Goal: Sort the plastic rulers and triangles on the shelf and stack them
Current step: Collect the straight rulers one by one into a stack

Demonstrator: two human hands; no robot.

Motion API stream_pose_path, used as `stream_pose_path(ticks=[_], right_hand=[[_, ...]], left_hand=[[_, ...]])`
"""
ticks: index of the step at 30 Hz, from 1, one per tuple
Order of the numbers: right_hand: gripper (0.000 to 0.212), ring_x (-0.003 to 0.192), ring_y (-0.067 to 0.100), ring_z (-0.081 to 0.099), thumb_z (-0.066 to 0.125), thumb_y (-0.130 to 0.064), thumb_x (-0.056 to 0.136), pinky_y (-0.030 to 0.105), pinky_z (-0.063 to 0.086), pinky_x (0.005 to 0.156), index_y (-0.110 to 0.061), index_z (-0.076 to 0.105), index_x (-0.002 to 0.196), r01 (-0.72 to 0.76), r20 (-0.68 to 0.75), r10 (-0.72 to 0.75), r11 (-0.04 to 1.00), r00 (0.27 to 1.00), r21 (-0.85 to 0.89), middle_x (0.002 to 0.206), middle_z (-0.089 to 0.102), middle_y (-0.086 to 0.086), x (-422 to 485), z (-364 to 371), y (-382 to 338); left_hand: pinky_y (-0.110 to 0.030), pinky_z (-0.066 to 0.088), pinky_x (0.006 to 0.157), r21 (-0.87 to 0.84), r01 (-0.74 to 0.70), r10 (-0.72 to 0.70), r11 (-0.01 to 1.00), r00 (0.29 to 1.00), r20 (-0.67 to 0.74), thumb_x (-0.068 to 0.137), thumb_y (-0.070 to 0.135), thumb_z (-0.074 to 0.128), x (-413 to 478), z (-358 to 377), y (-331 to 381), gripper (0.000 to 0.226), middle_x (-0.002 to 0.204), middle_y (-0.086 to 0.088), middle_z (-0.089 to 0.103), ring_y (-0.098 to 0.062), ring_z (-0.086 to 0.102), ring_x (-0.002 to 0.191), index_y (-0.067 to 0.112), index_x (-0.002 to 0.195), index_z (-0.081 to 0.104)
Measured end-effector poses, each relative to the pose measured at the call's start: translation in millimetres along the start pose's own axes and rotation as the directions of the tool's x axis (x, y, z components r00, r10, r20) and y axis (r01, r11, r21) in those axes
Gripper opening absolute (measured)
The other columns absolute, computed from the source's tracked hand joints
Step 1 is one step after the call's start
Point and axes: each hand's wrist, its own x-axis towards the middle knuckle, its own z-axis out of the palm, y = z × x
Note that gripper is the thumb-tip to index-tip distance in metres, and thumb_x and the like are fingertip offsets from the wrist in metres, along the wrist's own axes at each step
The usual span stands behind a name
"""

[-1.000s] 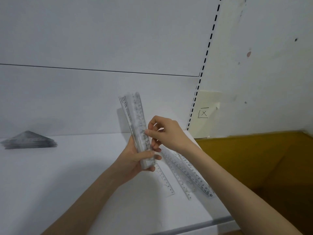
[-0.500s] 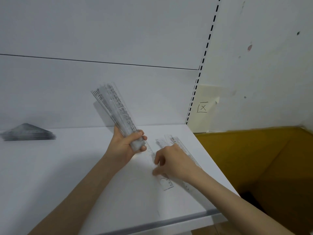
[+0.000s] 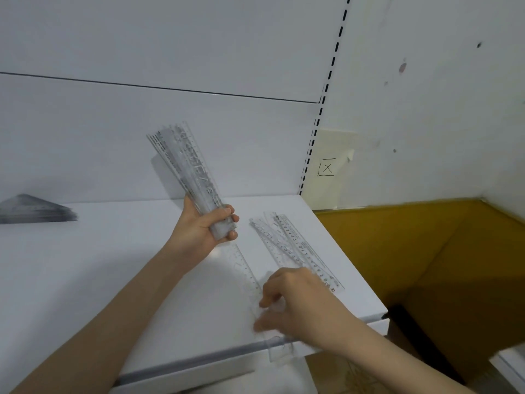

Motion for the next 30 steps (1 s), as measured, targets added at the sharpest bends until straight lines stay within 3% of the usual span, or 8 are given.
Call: stream_pose_path(ticks=[7, 11, 14, 17, 20, 22, 26, 30], right_hand=[[0.04, 0.096, 0.02, 0.052, 0.073, -0.04, 0.08, 0.035, 0.049, 0.084, -0.019, 0.063, 0.112, -0.001, 0.09, 0.011, 0.994, 0.996, -0.113, 0.107, 0.06, 0.002, -18.6, 1.0, -9.4], [0.05, 0.096, 0.025, 0.053, 0.075, -0.029, 0.08, 0.043, 0.051, 0.084, -0.016, 0.047, 0.119, -0.039, 0.101, 0.053, 0.989, 0.993, -0.14, 0.11, 0.056, 0.007, -20.5, 2.6, -15.3], [0.06, 0.097, 0.026, 0.054, 0.078, -0.028, 0.077, 0.042, 0.052, 0.084, -0.015, 0.039, 0.121, -0.102, 0.121, 0.115, 0.989, 0.986, -0.112, 0.11, 0.054, 0.008, -17.4, 1.0, -15.7], [0.059, 0.095, 0.022, 0.056, 0.079, -0.034, 0.075, 0.037, 0.053, 0.08, -0.016, 0.045, 0.119, -0.181, 0.198, 0.191, 0.981, 0.961, -0.067, 0.108, 0.056, 0.005, -13.8, -3.8, -12.4], [0.03, 0.076, 0.01, 0.054, 0.077, -0.028, 0.077, 0.022, 0.044, 0.06, -0.02, 0.058, 0.099, -0.19, 0.217, 0.173, 0.98, 0.961, 0.058, 0.088, 0.057, -0.005, -9.4, -8.4, -6.8], [0.006, 0.065, 0.003, 0.051, 0.069, -0.023, 0.084, 0.014, 0.039, 0.057, -0.021, 0.064, 0.083, -0.188, 0.199, 0.16, 0.974, 0.967, 0.127, 0.074, 0.057, -0.012, -6.6, -16.1, -0.4], [0.014, 0.052, 0.009, 0.05, 0.06, -0.02, 0.093, 0.018, 0.042, 0.05, -0.016, 0.068, 0.082, -0.271, 0.09, 0.256, 0.893, 0.962, 0.359, 0.066, 0.059, -0.008, -0.6, -42.6, 19.6], [0.009, 0.051, 0.011, 0.051, 0.06, -0.01, 0.093, 0.022, 0.042, 0.047, -0.008, 0.064, 0.086, -0.005, -0.163, 0.146, 0.76, 0.976, 0.65, 0.064, 0.06, 0.004, 26.2, -63.0, 20.4]], left_hand=[[-0.033, 0.046, 0.052, 0.01, 0.0, 0.0, 1.0, 1.0, 0.028, 0.084, -0.013, 0.053, -3.3, 2.3, -1.5, 0.057, 0.081, -0.01, 0.058, -0.023, 0.061, 0.069, 0.034, 0.113, 0.039], [-0.033, 0.046, 0.051, 0.027, -0.008, 0.007, 1.0, 1.0, 0.028, 0.085, -0.014, 0.053, -5.3, 3.8, -2.0, 0.059, 0.082, -0.011, 0.057, -0.023, 0.061, 0.069, 0.034, 0.115, 0.037], [-0.033, 0.047, 0.05, 0.033, -0.01, 0.01, 0.999, 1.0, 0.026, 0.084, -0.014, 0.053, -6.6, 4.9, -2.2, 0.059, 0.083, -0.011, 0.057, -0.023, 0.061, 0.068, 0.033, 0.116, 0.036], [-0.032, 0.047, 0.051, 0.033, -0.007, 0.006, 0.999, 0.999, 0.033, 0.084, -0.014, 0.054, -7.2, 5.3, -2.5, 0.058, 0.084, -0.011, 0.057, -0.023, 0.061, 0.069, 0.032, 0.115, 0.037], [-0.033, 0.047, 0.051, 0.033, -0.009, 0.008, 0.999, 0.999, 0.044, 0.084, -0.013, 0.054, -7.2, 4.9, -1.8, 0.059, 0.083, -0.01, 0.058, -0.023, 0.061, 0.069, 0.033, 0.116, 0.037], [-0.033, 0.047, 0.051, 0.024, -0.017, 0.015, 1.0, 0.998, 0.06, 0.084, -0.013, 0.054, -6.8, 4.8, -0.1, 0.058, 0.082, -0.01, 0.058, -0.023, 0.061, 0.069, 0.033, 0.116, 0.037], [-0.033, 0.047, 0.052, 0.033, -0.018, 0.016, 0.999, 0.998, 0.069, 0.082, -0.011, 0.057, -6.4, 3.9, 4.7, 0.055, 0.084, -0.011, 0.057, -0.024, 0.061, 0.07, 0.03, 0.114, 0.038], [-0.033, 0.046, 0.053, 0.048, 0.038, -0.044, 0.998, 0.99, 0.137, 0.074, -0.005, 0.069, -8.4, 4.7, 2.9, 0.061, 0.088, -0.014, 0.055, -0.026, 0.059, 0.073, 0.031, 0.114, 0.041]])
